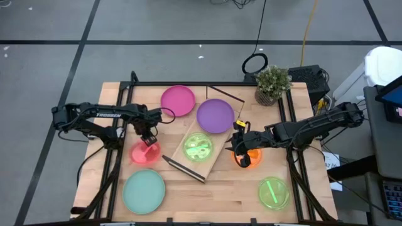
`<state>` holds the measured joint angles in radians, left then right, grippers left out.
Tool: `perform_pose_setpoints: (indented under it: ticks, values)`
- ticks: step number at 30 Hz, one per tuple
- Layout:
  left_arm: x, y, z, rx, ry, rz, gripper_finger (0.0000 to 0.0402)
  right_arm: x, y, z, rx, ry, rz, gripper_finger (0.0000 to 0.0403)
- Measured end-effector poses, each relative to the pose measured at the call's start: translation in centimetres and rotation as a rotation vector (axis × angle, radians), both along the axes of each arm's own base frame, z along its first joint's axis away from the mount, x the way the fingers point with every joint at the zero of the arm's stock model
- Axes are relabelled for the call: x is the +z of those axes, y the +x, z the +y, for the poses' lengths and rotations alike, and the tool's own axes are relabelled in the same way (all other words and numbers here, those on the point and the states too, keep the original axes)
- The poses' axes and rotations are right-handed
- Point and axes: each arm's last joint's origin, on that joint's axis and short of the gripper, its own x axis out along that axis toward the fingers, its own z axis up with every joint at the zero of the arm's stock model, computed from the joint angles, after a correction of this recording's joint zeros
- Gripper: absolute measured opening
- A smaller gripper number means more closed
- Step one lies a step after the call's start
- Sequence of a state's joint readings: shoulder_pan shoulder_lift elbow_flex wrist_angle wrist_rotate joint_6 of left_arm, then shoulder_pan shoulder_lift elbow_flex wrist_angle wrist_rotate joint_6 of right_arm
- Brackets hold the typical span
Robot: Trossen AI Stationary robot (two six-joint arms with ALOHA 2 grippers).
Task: Place and stack plates onto a shelf
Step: Stack the red plate on top of the green plate on the shelf
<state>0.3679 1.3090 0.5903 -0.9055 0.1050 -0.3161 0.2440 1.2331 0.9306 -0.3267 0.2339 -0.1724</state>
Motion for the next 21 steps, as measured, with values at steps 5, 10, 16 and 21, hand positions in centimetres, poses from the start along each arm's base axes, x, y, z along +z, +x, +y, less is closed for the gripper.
perform_pose_setpoints:
  ticks: [5, 10, 16, 21]
  values:
    - [0.0, 0.1, -0.1, -0.010, -0.050, -0.020, 0.0131, 0.0, 0.0, 0.0, 0.002, -0.003, 0.001, 0.0107]
    - [0.1, 0.1, -0.2, -0.016, -0.070, -0.033, 0.0131, 0.0, 0.0, 0.0, 0.009, -0.011, 0.001, 0.0107]
    - [0.2, 0.1, -0.3, -0.025, -0.109, -0.039, 0.0131, 0.0, 0.0, 0.0, 0.010, -0.012, 0.001, 0.0107]
    - [1.2, 0.8, 0.0, -0.041, -0.100, -0.065, 0.0131, 0.0, 0.0, 0.0, 0.010, -0.012, 0.001, 0.0107]
